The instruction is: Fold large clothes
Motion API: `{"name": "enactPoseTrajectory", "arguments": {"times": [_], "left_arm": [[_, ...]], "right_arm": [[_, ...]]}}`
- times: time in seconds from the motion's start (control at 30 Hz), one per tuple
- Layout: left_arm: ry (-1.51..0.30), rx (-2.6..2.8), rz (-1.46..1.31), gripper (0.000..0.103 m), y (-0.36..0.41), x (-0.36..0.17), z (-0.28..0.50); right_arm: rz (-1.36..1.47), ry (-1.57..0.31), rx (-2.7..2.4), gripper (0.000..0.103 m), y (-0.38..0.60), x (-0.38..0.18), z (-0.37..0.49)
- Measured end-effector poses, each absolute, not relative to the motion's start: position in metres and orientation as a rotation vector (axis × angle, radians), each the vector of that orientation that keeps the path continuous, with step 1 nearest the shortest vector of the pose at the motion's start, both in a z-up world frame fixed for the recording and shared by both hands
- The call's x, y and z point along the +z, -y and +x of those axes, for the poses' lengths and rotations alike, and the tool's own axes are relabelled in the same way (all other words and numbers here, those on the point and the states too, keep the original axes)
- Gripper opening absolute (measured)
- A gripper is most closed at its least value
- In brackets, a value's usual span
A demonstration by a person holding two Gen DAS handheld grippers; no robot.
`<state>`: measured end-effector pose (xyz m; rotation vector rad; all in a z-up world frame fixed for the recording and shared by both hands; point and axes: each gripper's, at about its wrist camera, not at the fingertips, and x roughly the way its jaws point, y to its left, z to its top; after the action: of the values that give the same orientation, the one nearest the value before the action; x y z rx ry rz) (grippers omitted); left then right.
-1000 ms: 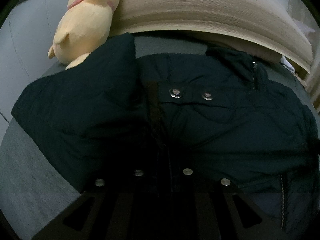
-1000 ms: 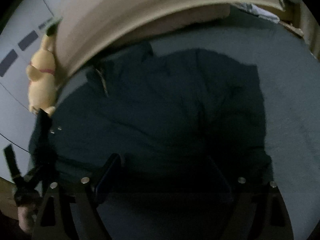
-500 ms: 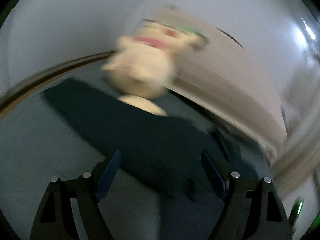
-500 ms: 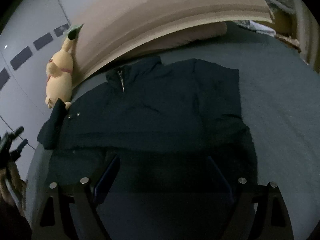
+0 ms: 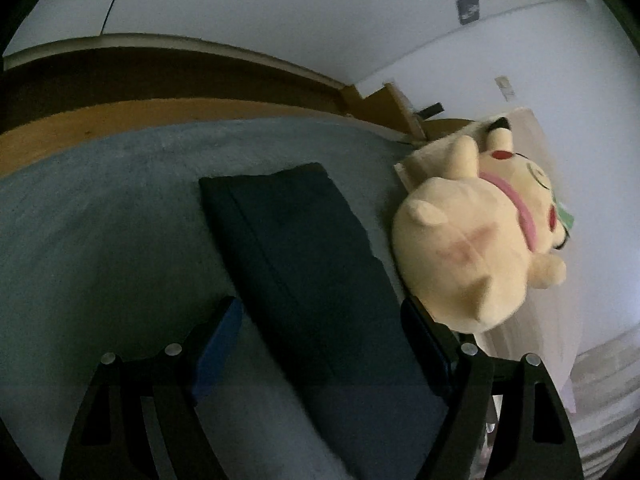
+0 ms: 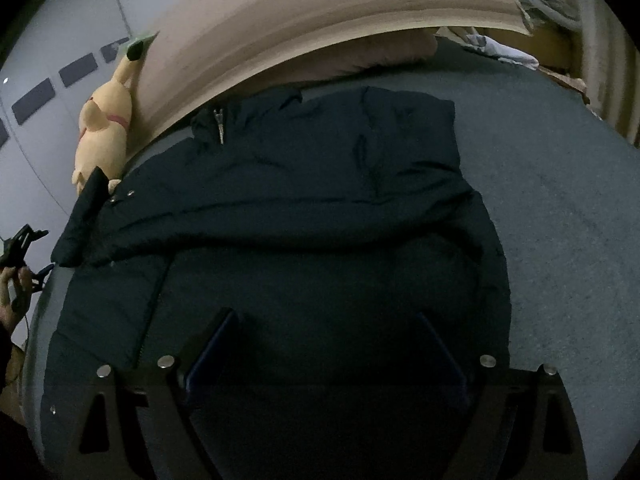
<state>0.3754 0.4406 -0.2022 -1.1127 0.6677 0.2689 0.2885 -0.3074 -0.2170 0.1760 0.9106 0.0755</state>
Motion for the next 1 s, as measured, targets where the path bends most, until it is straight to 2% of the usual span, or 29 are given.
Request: {"name": "enactPoseTrajectory", "arguments": {"times": [0.03,0.1,0.13,0.17,0.23,0.37,0.63,0.83,1.0], "left_arm": [[-0.669,0.278,-1.101,0.079,-0.441,-0.204,0.379],[-0.692,0.312,-1.064,0.058,-0.444,-0.205,0.382],[-0.712,0.333,-1.045,0.030,-0.446,-0.207,0.383],[-0.758,0.368,-1.003,0.015,-0.447,-0.209,0.388],[-0.761,0.371,-0.968,0.009,-0.447,-0.206,0.391],[-0.729,0.402,-0.786,0.005,-0.427,-0.169,0.388],[-0.514,0.291,-0.458,0.005,-0.342,-0.041,0.356],[-0.384,0.102,-0.315,0.005,-0.236,0.045,0.350],[-0.368,-0.073,-0.263,0.005,-0.141,0.072,0.355]], "right_arm": [[0.176,-0.909,0.077,0.093,0.307,-0.218,0.289],[0.180,-0.907,0.077,0.093,0.309,-0.219,0.287],[0.182,-0.907,0.078,0.093,0.310,-0.220,0.286],[0.183,-0.907,0.078,0.093,0.310,-0.221,0.287],[0.183,-0.907,0.079,0.093,0.310,-0.221,0.286],[0.194,-0.908,0.084,0.094,0.312,-0.223,0.287],[0.213,-0.903,0.098,0.095,0.315,-0.224,0.285],[0.243,-0.895,0.110,0.095,0.319,-0.224,0.282],[0.273,-0.886,0.121,0.095,0.322,-0.223,0.281]]}}
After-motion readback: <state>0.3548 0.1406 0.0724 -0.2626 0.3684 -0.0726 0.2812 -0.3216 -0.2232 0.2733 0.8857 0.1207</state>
